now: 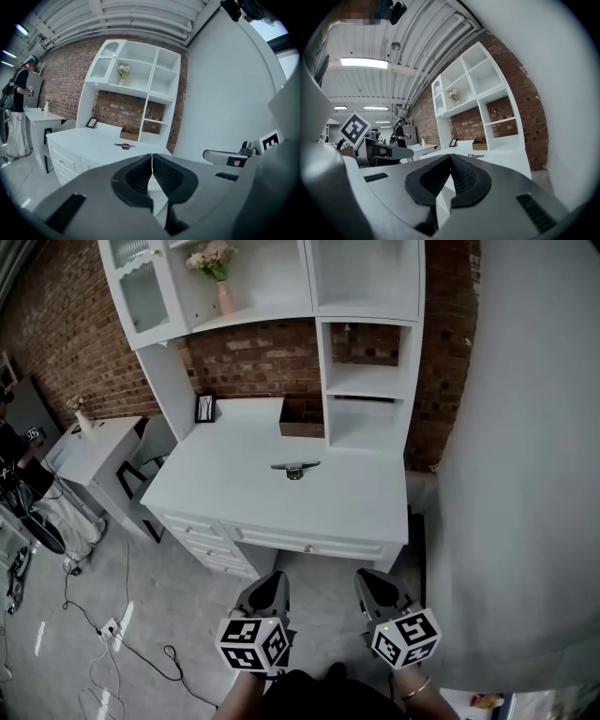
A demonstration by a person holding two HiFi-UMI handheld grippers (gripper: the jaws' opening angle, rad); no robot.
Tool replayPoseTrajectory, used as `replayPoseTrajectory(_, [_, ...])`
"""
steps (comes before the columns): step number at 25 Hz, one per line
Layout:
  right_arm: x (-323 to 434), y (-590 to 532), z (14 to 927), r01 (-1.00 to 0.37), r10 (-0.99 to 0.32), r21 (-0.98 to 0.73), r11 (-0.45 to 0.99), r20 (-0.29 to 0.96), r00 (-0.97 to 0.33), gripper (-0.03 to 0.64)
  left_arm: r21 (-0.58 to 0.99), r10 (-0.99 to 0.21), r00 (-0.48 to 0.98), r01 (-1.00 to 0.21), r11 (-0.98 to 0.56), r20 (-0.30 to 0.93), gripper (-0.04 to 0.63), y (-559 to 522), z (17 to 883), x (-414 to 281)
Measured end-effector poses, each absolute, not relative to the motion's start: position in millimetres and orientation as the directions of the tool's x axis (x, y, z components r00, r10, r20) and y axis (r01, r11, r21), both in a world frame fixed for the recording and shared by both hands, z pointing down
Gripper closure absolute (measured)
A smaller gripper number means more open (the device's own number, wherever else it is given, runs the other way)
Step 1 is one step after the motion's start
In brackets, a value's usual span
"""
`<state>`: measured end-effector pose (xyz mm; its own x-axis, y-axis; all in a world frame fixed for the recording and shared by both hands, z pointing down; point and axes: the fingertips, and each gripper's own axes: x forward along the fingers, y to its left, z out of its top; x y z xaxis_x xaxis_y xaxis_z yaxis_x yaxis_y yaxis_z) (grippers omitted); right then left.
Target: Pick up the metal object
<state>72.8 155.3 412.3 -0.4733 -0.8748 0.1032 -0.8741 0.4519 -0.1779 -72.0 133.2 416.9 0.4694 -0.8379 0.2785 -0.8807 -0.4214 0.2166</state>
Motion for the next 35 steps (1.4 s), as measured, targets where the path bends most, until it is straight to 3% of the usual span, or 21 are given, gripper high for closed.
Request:
replayPoseTrajectory(7, [75.5,139.8,405.4,-0.866,-0.871,-0.181,0.467,0.077,-0.486,0.612,0.288,-0.829,0.504,-0.853,-0.435,0.243,0.583,111.9,406.7,-62.0])
replayPoseTrajectory(21, [87.2,39.8,420.3,-0.884,-0.883,-0.197,0.424,0.129,-0.452,0.612,0.615,-0.797,0.568,-0.709,-0.345,0.207,0.511,-16.7,437.5,-54.2])
replayPoseTrajectory(35, [66.1,-98.2,428.7,-0.894,-0.879,-0.207,0.397,0.193,-0.435,0.612,0.785,-0.753,0.601,-0.589,-0.192,0.267,0.463,-162.9,488.7,-62.9])
